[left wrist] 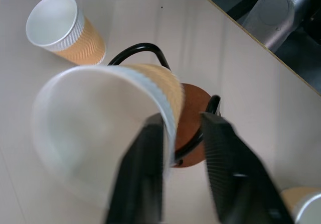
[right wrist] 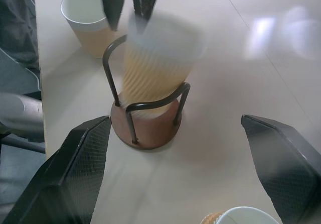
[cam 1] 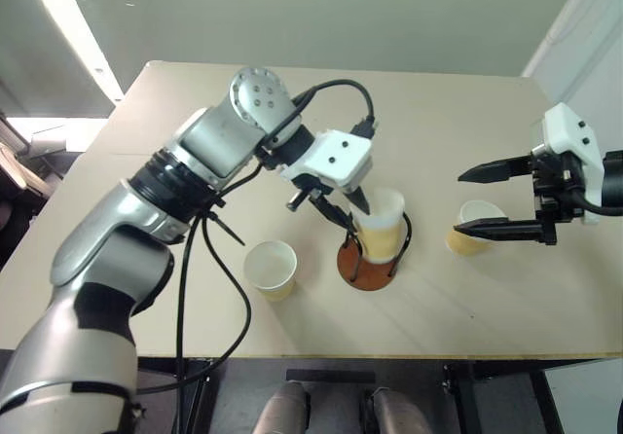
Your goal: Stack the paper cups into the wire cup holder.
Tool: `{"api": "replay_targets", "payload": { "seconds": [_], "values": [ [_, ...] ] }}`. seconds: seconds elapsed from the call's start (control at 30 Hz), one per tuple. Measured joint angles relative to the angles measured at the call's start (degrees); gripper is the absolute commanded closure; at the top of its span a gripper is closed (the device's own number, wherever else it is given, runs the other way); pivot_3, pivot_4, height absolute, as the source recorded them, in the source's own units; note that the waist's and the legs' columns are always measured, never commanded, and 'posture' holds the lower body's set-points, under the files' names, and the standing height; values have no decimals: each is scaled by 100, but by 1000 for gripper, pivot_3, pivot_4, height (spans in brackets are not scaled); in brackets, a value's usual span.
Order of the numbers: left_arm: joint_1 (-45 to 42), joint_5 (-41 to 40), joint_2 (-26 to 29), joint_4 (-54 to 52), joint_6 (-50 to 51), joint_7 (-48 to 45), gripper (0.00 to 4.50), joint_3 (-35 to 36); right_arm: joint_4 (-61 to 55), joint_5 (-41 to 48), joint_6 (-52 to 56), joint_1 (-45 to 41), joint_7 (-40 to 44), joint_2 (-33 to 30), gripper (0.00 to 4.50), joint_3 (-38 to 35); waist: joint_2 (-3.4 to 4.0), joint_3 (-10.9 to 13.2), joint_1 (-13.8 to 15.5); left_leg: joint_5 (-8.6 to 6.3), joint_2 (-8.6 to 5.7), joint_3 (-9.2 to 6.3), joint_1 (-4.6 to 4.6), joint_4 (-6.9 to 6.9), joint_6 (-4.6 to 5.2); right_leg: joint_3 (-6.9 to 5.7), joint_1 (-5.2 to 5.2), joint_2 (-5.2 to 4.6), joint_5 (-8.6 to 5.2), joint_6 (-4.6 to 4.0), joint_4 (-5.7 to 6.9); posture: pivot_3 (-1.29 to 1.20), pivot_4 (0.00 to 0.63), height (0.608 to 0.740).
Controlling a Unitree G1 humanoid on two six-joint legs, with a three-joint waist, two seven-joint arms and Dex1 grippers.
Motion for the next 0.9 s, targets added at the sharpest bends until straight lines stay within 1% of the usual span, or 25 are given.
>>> {"api": "replay_targets", "payload": {
  "seconds": [0.03,0.1,0.17,0.2,0.3,0.43,0.5,0.6,0.67,0.77,0.9],
  "values": [
    [5,-6,-43,-3,70,-2,1678,78,0,-1,0,0,-10,-1,191,0,0,0,-1,-1,0,2,0,1,2,0,0,0,0,1,0,0,150,740],
    [9,-30,-75,-14,200,-4,918,222,4,-6,-1,0,-16,-2,191,0,0,0,-3,-1,0,3,0,0,2,0,0,0,0,1,1,0,150,740],
    [26,-69,-96,-57,359,-7,281,376,20,-21,-3,-2,-38,-2,191,17,0,0,-2,-1,0,2,-1,-1,2,0,0,0,0,1,1,0,150,740],
    [37,-67,-113,-62,427,-9,53,466,32,-44,-5,-11,-57,-2,191,42,0,0,-1,-1,0,3,0,0,2,0,0,0,0,1,1,0,150,740],
    [76,-82,-188,-63,711,-12,53,765,73,-118,-36,-42,-92,-1,191,116,0,0,-1,-1,0,3,-2,2,2,0,0,0,2,3,1,0,150,740],
    [75,-289,-229,-63,1392,2,53,1304,80,-246,-70,-43,-196,12,191,285,0,0,-2,-1,0,4,-1,1,2,0,0,0,2,4,1,0,150,740],
    [137,-462,-155,-125,1806,26,53,1641,37,-374,-165,43,-218,-11,191,345,0,0,-3,-1,1,4,-1,0,2,0,0,1,2,4,1,0,150,740],
    [391,-664,219,-357,2315,55,53,2139,5,-621,-308,305,-200,-84,191,525,0,0,-10,-1,1,5,0,-1,2,1,-1,2,2,5,-1,0,150,740],
    [687,-813,547,-796,2645,49,53,2393,17,-841,-494,338,-172,-130,191,677,0,0,-17,-1,1,5,2,-1,2,2,-1,2,2,5,-2,0,150,740],
    [1205,-981,1038,-1452,2981,38,53,2598,145,-1245,-794,393,-167,-194,191,864,0,0,-18,-1,0,3,8,1,2,3,3,3,1,5,-5,0,150,740],
    [1657,-979,1381,-1892,3147,120,53,2742,460,-1863,-1269,435,-138,-238,191,1247,0,0,2,-1,-1,1,12,16,4,3,7,1,1,5,-9,0,150,740]
  ]
}}
